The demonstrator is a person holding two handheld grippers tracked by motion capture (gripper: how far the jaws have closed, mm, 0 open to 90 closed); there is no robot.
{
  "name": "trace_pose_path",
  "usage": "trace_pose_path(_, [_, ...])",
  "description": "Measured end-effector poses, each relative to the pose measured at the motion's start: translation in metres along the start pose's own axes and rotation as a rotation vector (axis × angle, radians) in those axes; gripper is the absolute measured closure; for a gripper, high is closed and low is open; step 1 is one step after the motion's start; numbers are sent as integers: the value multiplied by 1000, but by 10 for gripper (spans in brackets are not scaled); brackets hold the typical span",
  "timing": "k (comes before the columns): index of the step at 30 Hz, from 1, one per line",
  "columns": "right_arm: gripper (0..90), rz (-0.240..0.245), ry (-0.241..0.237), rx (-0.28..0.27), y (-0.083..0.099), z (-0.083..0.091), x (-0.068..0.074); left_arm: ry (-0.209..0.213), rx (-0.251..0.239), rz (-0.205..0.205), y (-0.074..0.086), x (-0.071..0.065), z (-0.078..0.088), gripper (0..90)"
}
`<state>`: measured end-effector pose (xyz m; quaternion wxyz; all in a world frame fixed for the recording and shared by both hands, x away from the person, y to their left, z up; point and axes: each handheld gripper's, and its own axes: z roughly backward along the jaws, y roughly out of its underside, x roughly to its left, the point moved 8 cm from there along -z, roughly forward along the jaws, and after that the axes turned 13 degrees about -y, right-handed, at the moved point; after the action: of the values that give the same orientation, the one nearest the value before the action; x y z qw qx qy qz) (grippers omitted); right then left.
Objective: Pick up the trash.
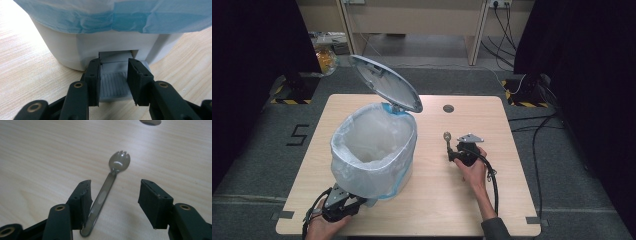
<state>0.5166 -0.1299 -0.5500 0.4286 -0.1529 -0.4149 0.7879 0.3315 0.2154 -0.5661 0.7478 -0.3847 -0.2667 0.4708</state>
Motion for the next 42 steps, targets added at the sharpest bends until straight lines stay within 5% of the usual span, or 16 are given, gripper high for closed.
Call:
trace_pose_path(5, [531,-46,-38,-7,-2,-10,1,0,0,-1,0,0,0,632])
trace_pose_path(20, [644,-48,-18,34,6,-22,0,-1,-1,-2,0,0,0,631])
trace_pose_path(30, [783,-2,-23,50,9,-16,-5,0,-1,-2,0,0,0,630])
trace_pose_path(37, [796,32,-11,79,13,-8,-7,0,-1,-2,0,0,0,629])
trace_pose_path(42, [797,34,-6,52,13,2,-9,0,-2,-2,0,0,0,630])
